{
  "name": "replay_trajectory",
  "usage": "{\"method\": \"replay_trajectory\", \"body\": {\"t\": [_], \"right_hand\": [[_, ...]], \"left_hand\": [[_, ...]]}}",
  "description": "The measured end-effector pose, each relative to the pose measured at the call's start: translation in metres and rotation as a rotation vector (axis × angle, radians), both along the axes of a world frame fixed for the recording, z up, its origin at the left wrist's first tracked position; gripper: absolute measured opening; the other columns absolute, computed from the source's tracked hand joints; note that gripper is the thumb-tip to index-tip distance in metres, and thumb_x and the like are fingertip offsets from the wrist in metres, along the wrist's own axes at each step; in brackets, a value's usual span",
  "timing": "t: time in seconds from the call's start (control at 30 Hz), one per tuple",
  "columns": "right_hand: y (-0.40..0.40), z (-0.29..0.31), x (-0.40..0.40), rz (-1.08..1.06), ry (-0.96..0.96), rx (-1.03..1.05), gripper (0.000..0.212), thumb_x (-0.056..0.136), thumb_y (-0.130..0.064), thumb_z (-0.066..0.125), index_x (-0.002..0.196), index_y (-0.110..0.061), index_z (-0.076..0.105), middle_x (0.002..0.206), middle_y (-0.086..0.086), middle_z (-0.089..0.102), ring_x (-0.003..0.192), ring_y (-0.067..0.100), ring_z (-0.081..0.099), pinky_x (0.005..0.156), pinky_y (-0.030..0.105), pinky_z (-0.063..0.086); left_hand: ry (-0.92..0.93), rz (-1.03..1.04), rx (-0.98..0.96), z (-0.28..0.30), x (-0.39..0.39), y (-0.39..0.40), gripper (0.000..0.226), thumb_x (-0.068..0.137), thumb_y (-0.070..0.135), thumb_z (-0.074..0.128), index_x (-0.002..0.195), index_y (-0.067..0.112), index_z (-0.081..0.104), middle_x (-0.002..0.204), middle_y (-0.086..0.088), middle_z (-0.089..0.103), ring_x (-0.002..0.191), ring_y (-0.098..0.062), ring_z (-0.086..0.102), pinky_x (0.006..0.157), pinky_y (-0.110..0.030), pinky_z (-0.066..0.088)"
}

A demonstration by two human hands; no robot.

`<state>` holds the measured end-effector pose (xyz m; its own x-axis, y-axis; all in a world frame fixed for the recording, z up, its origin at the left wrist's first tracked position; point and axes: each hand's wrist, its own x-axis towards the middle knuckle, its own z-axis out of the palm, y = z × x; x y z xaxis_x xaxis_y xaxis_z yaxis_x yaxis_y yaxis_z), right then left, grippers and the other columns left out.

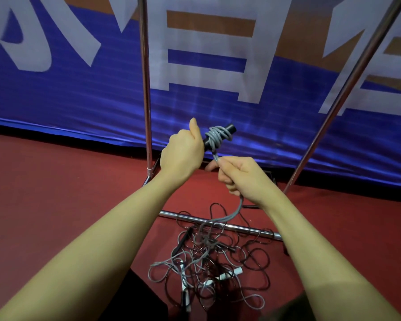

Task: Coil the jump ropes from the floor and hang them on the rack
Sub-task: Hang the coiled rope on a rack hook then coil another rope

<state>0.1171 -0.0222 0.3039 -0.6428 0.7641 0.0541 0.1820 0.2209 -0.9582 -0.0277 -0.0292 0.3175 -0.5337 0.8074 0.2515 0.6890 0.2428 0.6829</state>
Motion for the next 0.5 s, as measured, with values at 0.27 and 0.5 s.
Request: {"method": "replay_trajectory", "body": {"t": [0.27,0.5], "right_hand": [[-0.006,0.002,0.001,0.049,-0.039,-0.043,0.03,0.102,-0.018,0.039,0.085,-0.008,0.062,0.044,-0.012,0.03,0.038,0.003,0.021,0.038,0.015,0.019],[-0.006,0.007,0.014,0.046,-0.201,0.149,0.016,0.094,-0.013,0.057,0.084,-0.009,0.068,0.045,-0.01,0.039,0.044,0.008,0.03,0.044,0.018,0.026]], "left_hand": [[0.496,-0.048,-0.149,-0.012,-0.003,0.003,0.044,0.105,0.023,0.018,0.117,-0.002,0.053,0.104,-0.021,0.062,0.094,-0.039,0.059,0.063,-0.038,0.031],[0.635,-0.131,-0.199,-0.021,-0.008,0.002,0.053,0.105,0.029,0.023,0.096,-0.002,0.064,0.101,-0.023,0.065,0.093,-0.04,0.061,0.067,-0.037,0.031]]}}
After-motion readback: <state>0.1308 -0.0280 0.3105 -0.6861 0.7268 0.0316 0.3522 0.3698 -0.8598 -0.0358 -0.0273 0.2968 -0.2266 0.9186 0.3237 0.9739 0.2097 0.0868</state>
